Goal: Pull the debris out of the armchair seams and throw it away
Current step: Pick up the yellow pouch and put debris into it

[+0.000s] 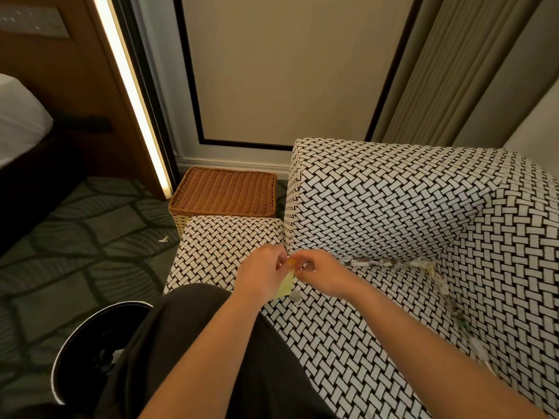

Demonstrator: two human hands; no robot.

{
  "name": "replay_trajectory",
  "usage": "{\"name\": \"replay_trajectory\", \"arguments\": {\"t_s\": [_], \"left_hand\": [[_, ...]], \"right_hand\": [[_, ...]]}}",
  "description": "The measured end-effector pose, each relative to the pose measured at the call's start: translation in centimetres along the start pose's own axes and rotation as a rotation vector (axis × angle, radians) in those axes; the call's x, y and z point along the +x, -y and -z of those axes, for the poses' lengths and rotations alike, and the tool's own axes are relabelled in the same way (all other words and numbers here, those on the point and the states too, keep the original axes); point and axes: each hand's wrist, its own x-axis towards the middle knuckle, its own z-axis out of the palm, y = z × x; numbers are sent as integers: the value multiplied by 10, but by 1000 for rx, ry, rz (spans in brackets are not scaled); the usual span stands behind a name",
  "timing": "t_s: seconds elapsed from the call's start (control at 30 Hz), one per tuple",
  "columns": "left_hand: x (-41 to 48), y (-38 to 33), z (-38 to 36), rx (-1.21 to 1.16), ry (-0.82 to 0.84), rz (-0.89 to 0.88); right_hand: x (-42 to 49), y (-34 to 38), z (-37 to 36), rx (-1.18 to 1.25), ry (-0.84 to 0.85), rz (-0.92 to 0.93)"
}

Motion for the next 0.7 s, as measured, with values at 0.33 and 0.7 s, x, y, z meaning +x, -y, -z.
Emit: {"name": "replay_trajectory", "arguments": {"t_s": [0.33, 0.7], "left_hand": [[-4, -2, 3, 101, -106, 119], [7, 43, 59, 249, 165, 357]], "right_hand": [[2, 1, -8, -23, -111, 87], [11, 3, -12, 19, -181, 63]]}}
